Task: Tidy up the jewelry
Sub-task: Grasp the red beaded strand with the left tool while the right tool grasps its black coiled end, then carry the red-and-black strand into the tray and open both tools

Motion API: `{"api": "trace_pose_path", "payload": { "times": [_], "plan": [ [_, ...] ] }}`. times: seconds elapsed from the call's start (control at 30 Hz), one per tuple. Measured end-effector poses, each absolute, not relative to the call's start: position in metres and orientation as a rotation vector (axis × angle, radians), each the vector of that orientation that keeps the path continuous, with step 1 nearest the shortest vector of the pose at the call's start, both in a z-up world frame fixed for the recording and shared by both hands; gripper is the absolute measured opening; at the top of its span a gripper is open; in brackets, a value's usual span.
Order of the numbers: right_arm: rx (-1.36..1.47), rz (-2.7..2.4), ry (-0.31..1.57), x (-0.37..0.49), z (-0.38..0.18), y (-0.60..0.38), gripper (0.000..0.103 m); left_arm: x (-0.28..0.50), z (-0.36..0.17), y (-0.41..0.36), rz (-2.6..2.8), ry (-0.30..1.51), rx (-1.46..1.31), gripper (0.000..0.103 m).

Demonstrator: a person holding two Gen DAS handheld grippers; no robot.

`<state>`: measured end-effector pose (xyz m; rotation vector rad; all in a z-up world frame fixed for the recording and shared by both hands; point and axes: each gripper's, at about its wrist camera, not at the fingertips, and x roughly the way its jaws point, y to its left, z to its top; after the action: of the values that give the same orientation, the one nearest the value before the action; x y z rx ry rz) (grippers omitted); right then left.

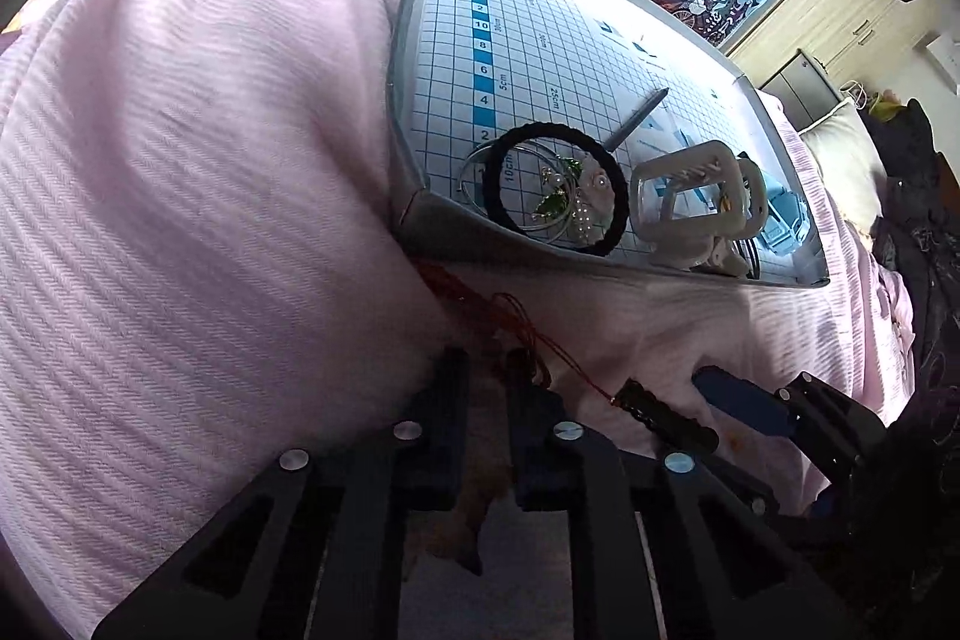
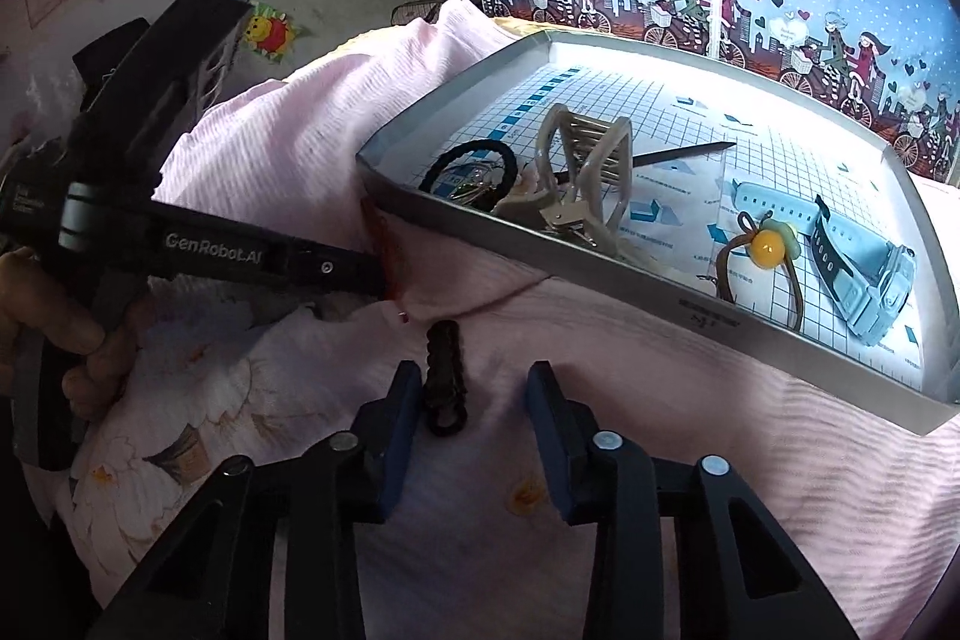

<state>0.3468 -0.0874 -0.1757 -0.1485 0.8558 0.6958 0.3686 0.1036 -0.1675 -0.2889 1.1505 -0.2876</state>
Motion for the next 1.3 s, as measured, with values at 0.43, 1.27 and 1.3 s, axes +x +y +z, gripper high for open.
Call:
{"api": "trace_pose_path", "payload": {
  "times": [0.43, 1.27, 1.3],
  "plan": [
    [-0.133, 0.739, 0.852, 0.346, -0.176, -0.09, 0.016, 0.36, -0.161, 0.094, -0.31, 1.144, -0.265, 0.004],
    [0.016, 0.484, 0.66, 0.346, -0.112, -0.171, 0.016, 0.339, -0.107, 0.039, -0.461, 0.892, -0.139, 0.004],
    [0.032, 0.467, 0.655, 0.348, -0.111, -0.176, 0.016, 0.34, -0.105, 0.036, -0.463, 0.875, -0.14, 0.004]
  ]
}}
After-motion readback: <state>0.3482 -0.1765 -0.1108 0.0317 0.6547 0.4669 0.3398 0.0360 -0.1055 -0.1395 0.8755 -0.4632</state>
